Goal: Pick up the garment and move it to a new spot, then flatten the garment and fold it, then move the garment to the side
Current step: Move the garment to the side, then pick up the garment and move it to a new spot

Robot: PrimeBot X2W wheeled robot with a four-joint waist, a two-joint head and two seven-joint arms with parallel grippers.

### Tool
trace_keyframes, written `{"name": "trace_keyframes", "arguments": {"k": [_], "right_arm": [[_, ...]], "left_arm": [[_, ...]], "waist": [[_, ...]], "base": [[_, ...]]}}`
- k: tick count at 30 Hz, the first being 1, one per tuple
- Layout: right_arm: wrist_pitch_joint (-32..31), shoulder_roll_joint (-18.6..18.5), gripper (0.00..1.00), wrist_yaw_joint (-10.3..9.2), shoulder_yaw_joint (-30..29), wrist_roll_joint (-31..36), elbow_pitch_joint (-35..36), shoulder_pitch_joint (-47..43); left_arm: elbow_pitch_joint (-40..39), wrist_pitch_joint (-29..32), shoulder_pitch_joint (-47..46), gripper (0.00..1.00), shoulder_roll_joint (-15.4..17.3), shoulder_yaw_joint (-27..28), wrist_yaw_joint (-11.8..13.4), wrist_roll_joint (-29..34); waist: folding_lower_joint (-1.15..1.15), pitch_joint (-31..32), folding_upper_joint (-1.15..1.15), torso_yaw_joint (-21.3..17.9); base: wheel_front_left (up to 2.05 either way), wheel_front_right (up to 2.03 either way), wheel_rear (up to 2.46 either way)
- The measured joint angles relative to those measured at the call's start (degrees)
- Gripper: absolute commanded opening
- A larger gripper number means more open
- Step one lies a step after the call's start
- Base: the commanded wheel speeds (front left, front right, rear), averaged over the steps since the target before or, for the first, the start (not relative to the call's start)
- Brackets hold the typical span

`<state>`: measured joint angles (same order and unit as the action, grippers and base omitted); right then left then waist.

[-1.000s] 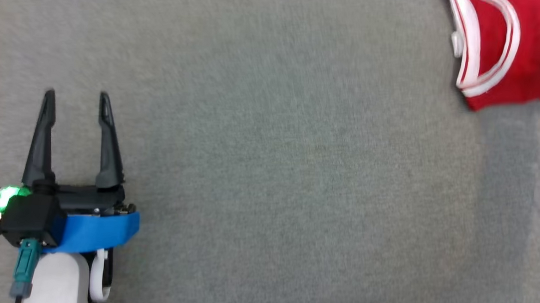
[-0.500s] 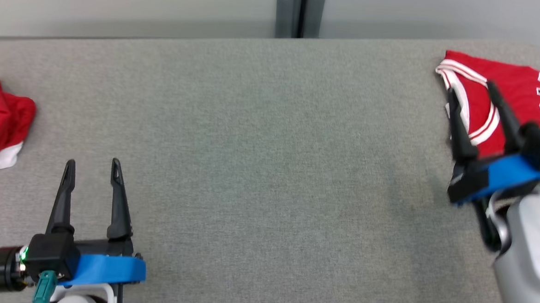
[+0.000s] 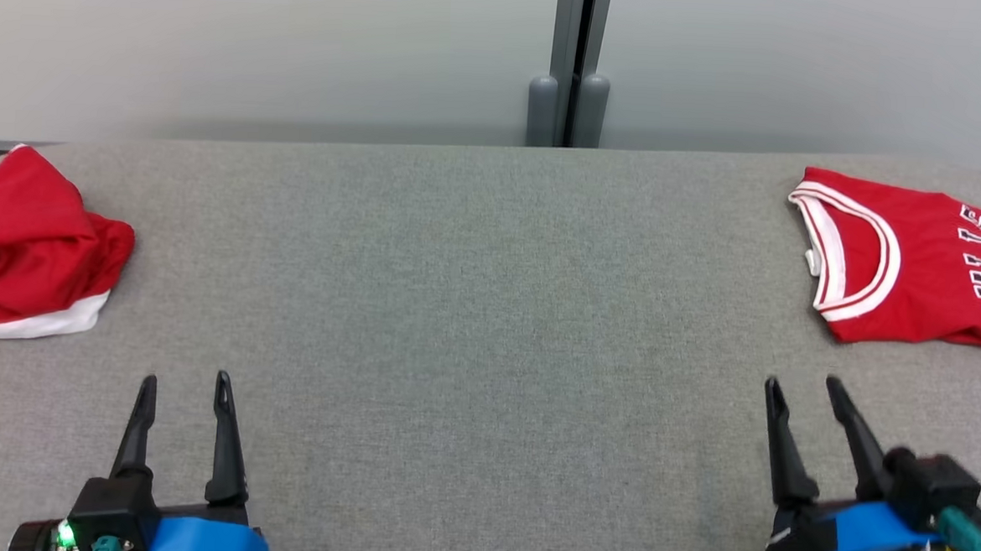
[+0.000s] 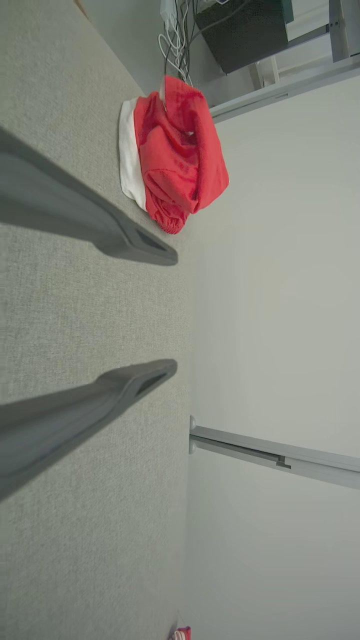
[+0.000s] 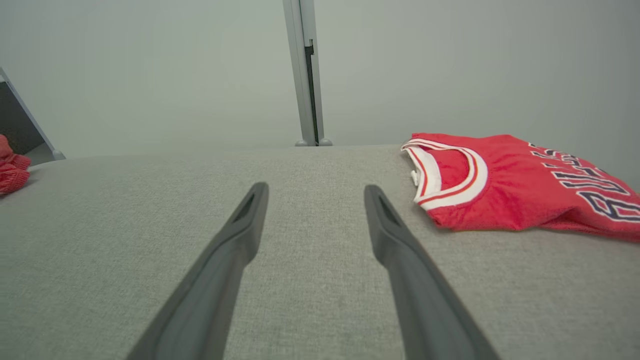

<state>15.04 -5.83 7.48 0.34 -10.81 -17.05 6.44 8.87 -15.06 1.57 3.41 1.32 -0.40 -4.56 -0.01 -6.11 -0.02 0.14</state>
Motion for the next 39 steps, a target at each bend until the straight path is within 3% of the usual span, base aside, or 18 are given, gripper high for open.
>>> {"name": "trace_keyframes", "arguments": {"k": [15, 28, 39], "right_arm": [[0.0, 2.8, 1.0, 0.0, -2.2, 4.0, 4.6, -9.0], [-4.2, 2.9, 1.0, 0.0, -3.5, 4.5, 7.9, -9.0], [-7.4, 2.9, 1.0, 0.0, -3.4, 4.3, 8.0, -8.9]], "left_arm": [[3.8, 0.0, 2.0, 1.0, -0.2, 1.2, -1.4, 0.0], [4.8, 0.2, -0.2, 1.0, -0.1, 0.1, -3.0, -1.5], [6.9, 3.1, -1.6, 1.0, 0.9, -0.7, -2.6, -1.2]], "waist": [[0.0, 6.1, 0.01, 1.7], [0.01, 6.9, 0.02, 2.6], [0.01, 6.5, 0.03, 2.1]], "base": [[0.0, 0.0, 0.0], [0.0, 0.0, 0.0], [0.0, 0.0, 0.0]]}}
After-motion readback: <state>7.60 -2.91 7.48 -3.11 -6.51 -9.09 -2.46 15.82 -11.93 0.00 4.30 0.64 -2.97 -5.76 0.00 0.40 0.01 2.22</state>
